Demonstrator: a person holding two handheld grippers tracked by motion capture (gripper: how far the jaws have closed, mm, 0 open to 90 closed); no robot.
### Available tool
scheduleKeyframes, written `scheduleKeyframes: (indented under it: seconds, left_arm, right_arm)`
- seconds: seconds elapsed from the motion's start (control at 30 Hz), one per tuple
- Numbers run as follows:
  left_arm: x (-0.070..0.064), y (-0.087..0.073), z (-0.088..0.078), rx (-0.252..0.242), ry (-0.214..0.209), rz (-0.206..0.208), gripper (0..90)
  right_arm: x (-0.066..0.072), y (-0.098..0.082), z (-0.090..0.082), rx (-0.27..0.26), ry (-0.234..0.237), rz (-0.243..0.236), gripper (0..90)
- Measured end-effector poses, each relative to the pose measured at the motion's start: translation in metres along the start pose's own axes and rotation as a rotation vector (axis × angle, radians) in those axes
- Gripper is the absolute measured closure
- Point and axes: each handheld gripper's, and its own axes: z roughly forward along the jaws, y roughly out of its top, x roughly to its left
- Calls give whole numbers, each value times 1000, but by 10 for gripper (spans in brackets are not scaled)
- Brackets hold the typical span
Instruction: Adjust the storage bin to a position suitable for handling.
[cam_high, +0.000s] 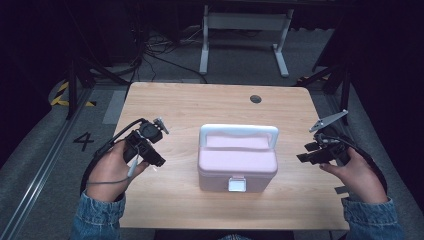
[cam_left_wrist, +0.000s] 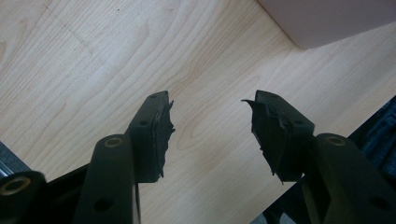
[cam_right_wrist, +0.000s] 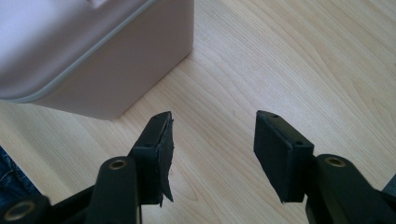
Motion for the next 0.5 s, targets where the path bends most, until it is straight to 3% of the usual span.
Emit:
scheduleKeyframes:
  seconds: [0.17, 0.3, 0.43, 0.5]
  left_arm:
    - [-2, 1, -2, -11, -2, 10, 471]
    - [-4, 7, -4, -23, -33, 10, 485]
    - [-9, 15, -10, -63, -35, 32, 485]
    - [-13, 20, -15, -88, -32, 66, 462]
  right_arm:
    - [0, 0, 2, 2, 2, -5, 470]
    - [0, 1, 3, 4, 10, -5, 466]
    - [1, 0, 2, 1, 18, -6, 463]
    - [1, -1, 1, -3, 20, -3, 462]
